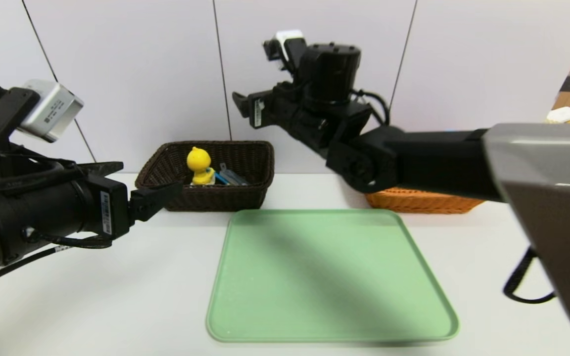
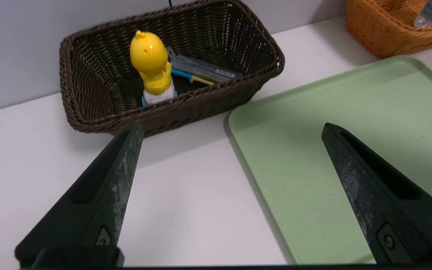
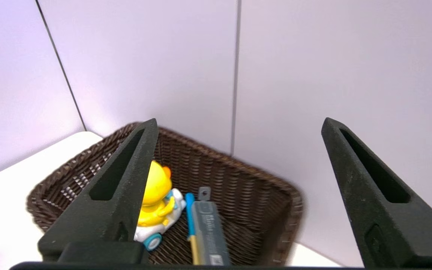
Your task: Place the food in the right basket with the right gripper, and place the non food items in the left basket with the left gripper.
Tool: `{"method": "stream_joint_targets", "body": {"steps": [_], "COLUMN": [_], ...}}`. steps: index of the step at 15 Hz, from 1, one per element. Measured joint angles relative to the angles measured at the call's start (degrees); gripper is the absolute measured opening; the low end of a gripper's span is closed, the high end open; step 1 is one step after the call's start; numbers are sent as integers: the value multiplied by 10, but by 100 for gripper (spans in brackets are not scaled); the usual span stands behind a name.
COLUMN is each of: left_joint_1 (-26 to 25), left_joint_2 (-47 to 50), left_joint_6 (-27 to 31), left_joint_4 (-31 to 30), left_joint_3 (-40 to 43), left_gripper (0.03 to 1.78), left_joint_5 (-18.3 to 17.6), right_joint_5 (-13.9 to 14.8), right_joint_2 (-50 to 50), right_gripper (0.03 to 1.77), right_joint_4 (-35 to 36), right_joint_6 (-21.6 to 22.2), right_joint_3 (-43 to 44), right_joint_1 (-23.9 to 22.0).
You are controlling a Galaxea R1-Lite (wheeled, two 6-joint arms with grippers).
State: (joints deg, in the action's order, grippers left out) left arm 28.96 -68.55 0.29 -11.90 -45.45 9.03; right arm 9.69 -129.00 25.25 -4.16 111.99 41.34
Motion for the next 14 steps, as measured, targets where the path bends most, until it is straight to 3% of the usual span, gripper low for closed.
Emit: {"method": "stream_joint_targets", "body": {"steps": [2,4,9,12,14], "left_joint_1": [-2,-4,-40,-83,-127], "left_joint_2": [8,24,103,149,177], "left_joint_6": [7,8,12,28,33], "left_joint_4": [38,81,220,307,326], "left_joint_3": [-35,-61,-88,-93,-93], "left_gripper": [169,169,169,169,169], "left_joint_5": [0,1,0,0,0], "right_joint_5": [-1,-3,-17,-49,-59], "right_joint_2": [85,174,380,485,551], "right_gripper": [157,160,165,167,168], "right_joint_4": [-135,-326,-790,-953,-973], "right_joint_6": [-13,-17,-23,-28,-26], "right_joint_3": [0,-1,-55,-137,-203], "right_joint_1": [-13,-49,-238,-297,-327]}}
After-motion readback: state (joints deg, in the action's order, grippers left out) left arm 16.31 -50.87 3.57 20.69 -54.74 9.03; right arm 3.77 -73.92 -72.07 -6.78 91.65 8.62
